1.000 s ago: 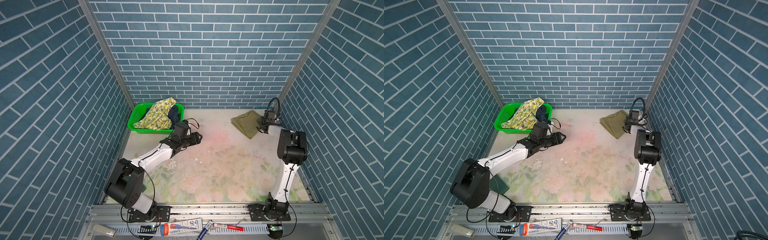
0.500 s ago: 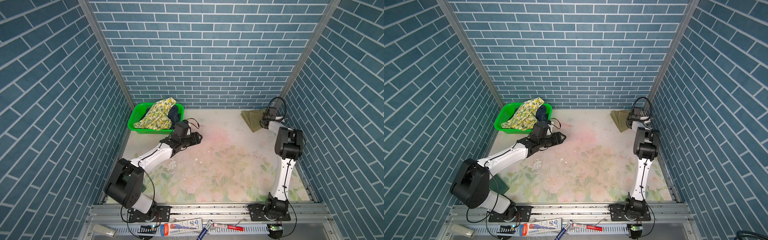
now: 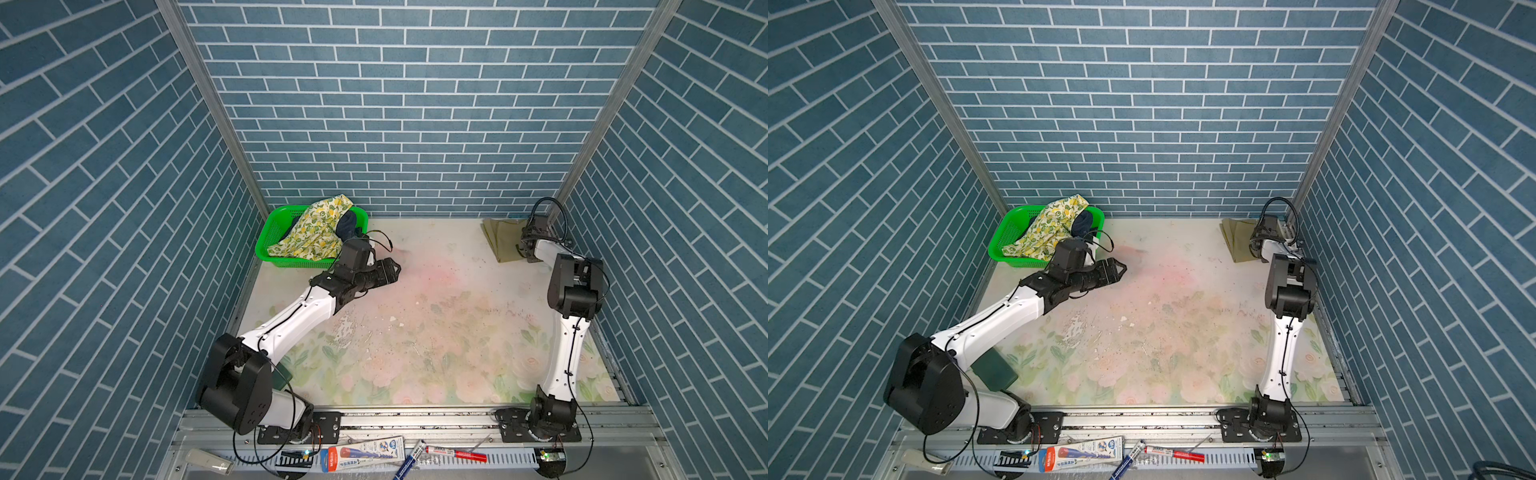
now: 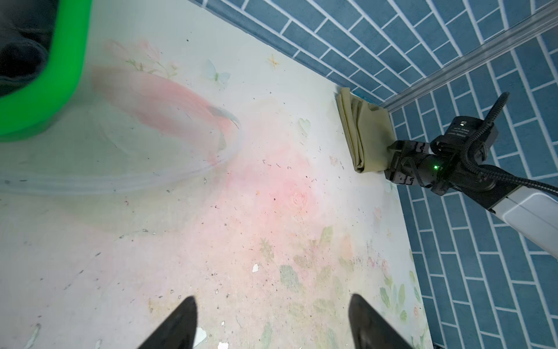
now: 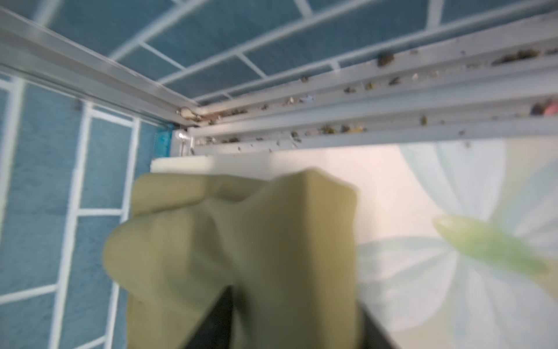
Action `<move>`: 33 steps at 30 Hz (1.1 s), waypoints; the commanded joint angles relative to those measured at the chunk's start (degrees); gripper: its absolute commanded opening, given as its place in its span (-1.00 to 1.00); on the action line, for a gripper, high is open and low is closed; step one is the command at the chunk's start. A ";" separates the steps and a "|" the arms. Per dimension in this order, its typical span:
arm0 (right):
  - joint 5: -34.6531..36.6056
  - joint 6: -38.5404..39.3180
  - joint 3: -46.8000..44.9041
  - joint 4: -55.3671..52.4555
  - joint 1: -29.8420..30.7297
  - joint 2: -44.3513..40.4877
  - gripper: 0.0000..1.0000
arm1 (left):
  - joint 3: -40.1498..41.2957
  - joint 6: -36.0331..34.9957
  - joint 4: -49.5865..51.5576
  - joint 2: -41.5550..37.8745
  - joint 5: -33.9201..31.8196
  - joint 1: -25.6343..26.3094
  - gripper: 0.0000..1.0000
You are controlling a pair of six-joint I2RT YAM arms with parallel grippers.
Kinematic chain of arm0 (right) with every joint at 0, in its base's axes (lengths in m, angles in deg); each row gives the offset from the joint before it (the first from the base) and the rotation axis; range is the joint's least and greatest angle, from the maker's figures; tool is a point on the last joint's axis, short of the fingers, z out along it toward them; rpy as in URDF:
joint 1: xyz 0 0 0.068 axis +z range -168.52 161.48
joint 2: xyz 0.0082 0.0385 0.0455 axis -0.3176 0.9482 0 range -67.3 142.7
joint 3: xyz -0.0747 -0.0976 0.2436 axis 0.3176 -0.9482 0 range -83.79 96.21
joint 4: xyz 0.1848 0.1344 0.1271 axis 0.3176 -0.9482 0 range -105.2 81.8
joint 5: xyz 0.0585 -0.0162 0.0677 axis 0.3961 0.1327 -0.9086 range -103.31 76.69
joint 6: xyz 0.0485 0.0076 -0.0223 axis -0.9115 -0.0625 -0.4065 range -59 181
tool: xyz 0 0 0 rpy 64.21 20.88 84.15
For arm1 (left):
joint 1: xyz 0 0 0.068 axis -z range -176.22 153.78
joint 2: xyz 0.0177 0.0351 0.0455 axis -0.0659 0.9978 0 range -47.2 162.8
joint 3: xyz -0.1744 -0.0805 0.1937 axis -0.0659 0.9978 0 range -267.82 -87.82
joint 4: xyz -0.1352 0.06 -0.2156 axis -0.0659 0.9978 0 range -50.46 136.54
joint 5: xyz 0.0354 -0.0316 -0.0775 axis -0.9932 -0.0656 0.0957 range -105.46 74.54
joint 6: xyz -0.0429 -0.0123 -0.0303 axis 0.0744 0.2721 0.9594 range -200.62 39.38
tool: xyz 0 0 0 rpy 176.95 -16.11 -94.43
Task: Fold and stack skirts
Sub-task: Move the skirt to the top-right of the table, then pick up the skirt from the basket.
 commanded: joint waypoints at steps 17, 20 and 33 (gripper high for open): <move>-8.60 26.40 -30.48 -0.44 7.66 -30.87 0.76 | -41.45 -23.27 35.46 21.95 -26.93 -10.14 0.83; -14.91 34.18 -29.75 0.11 12.37 -31.92 0.67 | -45.30 -27.86 37.85 27.07 -32.66 -10.97 0.77; -18.09 41.30 -33.50 2.56 22.56 -39.20 0.32 | -50.21 -34.78 34.49 40.11 -39.08 -13.72 0.37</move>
